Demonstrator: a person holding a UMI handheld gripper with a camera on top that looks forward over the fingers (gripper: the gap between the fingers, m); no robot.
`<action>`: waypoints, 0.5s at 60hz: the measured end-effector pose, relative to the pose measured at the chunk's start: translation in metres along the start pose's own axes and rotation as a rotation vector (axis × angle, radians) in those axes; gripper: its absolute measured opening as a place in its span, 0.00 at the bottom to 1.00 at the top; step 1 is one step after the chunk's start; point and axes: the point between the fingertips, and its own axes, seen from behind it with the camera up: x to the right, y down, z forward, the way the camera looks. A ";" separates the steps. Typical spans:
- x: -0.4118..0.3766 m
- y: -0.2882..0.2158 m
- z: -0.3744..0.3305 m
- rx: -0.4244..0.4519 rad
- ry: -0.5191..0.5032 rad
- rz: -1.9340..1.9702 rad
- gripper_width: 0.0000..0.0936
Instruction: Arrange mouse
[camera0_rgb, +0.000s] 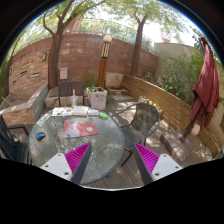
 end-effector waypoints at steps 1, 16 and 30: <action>0.000 0.000 0.000 -0.001 0.000 0.000 0.91; -0.025 0.037 0.012 -0.058 -0.018 -0.020 0.90; -0.155 0.131 0.038 -0.183 -0.178 -0.073 0.91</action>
